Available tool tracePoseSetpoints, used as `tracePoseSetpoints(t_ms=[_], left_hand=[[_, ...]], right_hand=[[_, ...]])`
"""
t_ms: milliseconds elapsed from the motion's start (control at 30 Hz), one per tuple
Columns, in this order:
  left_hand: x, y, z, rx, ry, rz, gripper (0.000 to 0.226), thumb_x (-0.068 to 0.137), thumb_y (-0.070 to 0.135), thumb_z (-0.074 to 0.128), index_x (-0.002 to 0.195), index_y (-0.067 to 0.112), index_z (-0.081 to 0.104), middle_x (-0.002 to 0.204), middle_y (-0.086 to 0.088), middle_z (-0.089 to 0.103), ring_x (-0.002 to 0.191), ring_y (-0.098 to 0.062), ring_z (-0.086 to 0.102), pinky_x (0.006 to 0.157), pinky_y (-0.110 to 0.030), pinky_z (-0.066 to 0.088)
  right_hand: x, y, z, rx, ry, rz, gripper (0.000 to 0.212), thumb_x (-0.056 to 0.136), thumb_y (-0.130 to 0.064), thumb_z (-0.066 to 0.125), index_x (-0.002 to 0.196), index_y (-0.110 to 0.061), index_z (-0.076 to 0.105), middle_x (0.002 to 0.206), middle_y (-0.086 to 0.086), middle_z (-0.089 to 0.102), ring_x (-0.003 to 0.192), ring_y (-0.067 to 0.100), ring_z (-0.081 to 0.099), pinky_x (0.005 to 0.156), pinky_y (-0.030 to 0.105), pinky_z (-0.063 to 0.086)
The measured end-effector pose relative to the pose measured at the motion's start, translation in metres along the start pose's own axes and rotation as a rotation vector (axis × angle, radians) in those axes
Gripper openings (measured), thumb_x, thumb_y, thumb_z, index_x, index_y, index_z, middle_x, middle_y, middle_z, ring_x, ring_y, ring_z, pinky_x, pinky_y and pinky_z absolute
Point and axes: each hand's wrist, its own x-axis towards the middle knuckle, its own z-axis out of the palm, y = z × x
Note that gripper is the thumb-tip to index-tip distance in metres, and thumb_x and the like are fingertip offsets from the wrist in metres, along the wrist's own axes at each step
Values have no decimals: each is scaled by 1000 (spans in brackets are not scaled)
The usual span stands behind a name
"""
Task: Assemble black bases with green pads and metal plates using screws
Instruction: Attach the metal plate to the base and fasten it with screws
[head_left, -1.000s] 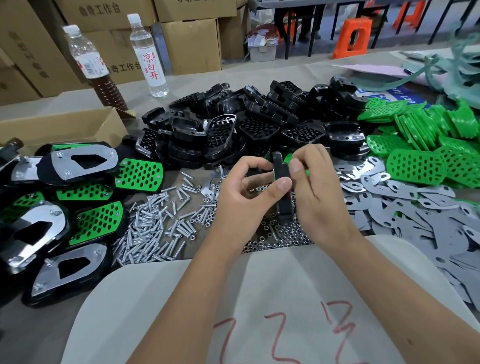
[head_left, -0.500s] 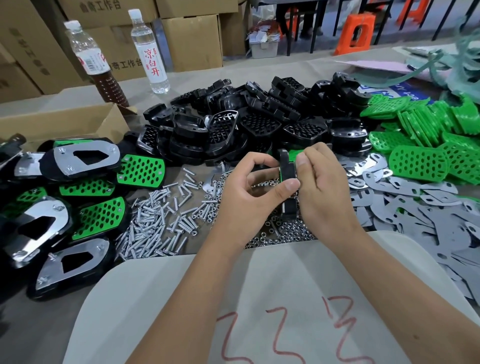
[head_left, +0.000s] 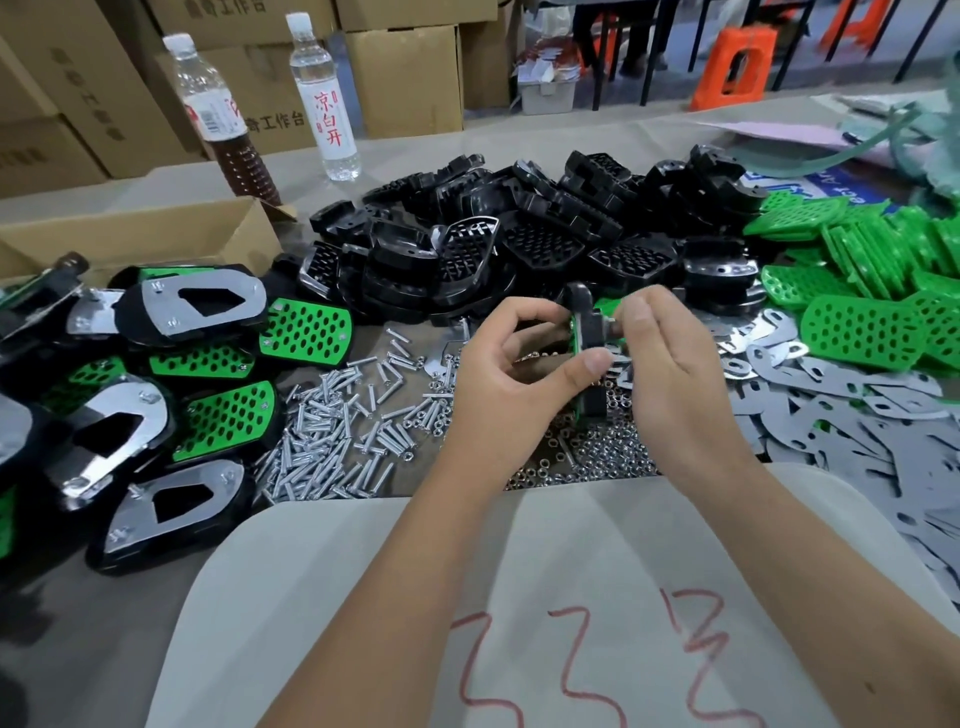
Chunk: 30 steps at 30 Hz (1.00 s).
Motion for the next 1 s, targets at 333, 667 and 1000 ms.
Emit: tracePoseSetpoints(t_ms=[333,667,1000], left_hand=[[1,-2,-4,-85,-3,-28,27,84,23,83,102,11,67,102,-9,80,93,-18,76,73,-34,62],[2,-1,-5,-159,-26,-93,8,88,22,78,96,21,77,90,-8,77,83,-21,69,74,-33,61],[-2,11,-2,-11,-14,-19,19,87,2,81,103,2,69,108,-7,78,95,-11,73,86,-29,60]], right_hand=[[-1,8,2,-210,-40,-245,12,104,-7,43,98,-12,51,97,4,49,91,17,44,79,18,34],[1,10,-1,-362,44,-378,19,106,-10,46,90,-11,55,96,2,48,93,22,41,82,33,34],[-3,-7,6,-110,57,-69,41,108,-23,41,69,-12,37,73,-5,38,73,13,38,68,31,30]])
